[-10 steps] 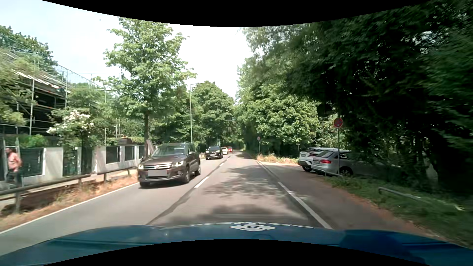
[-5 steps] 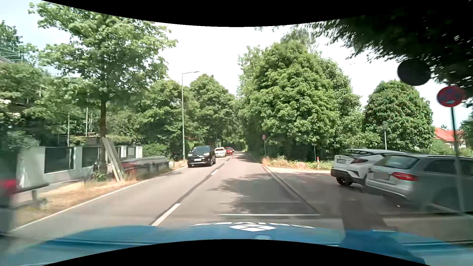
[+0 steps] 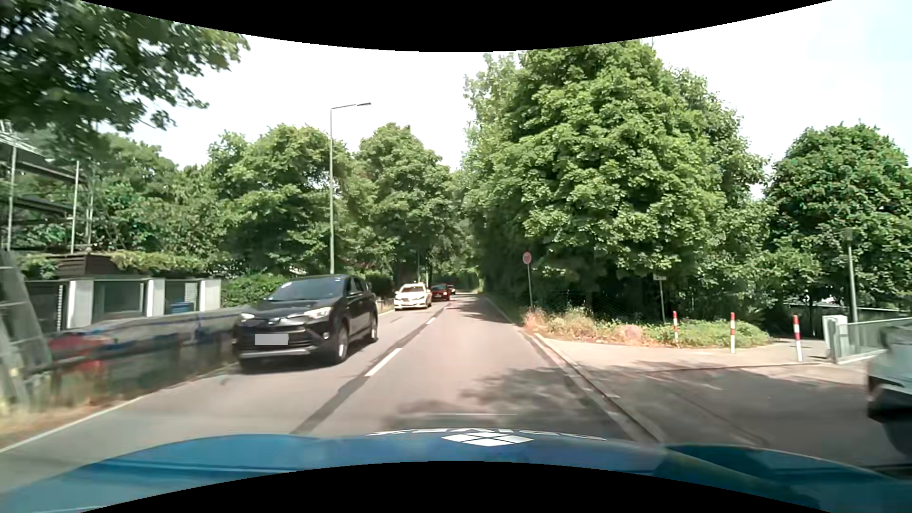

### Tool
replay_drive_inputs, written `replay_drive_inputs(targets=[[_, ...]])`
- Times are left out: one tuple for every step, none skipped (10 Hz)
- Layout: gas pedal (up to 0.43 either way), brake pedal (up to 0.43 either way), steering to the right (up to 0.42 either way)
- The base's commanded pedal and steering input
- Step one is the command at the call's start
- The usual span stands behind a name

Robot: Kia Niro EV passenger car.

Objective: Follow the waypoints while adhering to traffic rules and regulations

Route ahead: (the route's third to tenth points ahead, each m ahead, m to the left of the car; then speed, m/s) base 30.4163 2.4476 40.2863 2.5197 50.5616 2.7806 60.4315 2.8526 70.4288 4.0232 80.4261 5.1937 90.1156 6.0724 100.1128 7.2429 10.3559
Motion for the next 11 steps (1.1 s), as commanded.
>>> replay_drive_inputs(targets=[[0.189,0.000,-0.014],[0.189,0.000,-0.012],[0.189,0.000,-0.008],[0.197,0.000,-0.002],[0.209,0.000,-0.001],[0.209,0.000,-0.001],[0.209,0.000,-0.001],[0.209,0.000,-0.001],[0.209,0.000,-0.001],[0.209,0.000,0.000],[0.209,0.000,0.000]])
